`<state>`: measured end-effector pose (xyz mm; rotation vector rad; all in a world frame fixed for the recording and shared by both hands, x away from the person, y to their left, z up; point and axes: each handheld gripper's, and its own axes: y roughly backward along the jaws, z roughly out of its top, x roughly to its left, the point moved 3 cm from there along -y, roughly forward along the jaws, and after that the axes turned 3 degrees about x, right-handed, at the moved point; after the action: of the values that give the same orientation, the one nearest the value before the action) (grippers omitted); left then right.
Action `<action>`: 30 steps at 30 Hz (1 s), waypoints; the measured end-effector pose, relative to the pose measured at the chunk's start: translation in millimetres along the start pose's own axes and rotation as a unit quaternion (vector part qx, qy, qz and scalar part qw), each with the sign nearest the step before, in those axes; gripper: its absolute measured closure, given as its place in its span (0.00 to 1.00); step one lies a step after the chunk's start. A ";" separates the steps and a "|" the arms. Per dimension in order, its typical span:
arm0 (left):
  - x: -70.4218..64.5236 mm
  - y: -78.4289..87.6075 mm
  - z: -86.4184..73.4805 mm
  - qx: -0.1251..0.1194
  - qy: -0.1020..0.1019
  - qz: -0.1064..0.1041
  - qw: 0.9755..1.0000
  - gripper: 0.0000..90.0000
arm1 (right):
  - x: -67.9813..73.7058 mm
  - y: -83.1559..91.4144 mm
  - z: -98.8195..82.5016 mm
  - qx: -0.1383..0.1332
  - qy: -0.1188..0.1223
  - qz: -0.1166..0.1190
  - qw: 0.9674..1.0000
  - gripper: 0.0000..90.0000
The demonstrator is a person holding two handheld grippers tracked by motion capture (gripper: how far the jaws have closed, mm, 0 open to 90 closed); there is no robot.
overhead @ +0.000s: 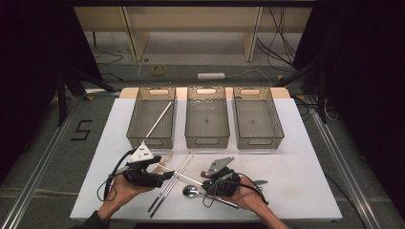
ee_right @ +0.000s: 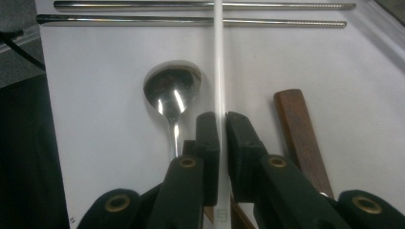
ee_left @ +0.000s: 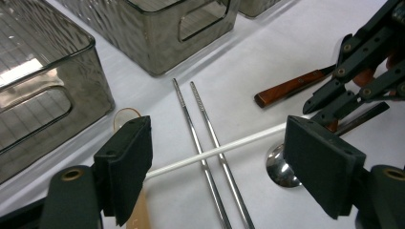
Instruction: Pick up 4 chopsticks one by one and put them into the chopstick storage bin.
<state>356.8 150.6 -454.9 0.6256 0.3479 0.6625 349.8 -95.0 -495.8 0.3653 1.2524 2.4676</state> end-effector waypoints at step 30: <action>-38.6 -37.4 11.7 0.122 -0.171 -0.037 0.977 0.42 | 4.4 26.6 11.1 0.003 0.068 0.016 0.998 0.94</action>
<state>351.2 97.0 -465.8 0.9420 0.1305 0.4315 345.0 -99.7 -467.4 0.2241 1.3169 2.5543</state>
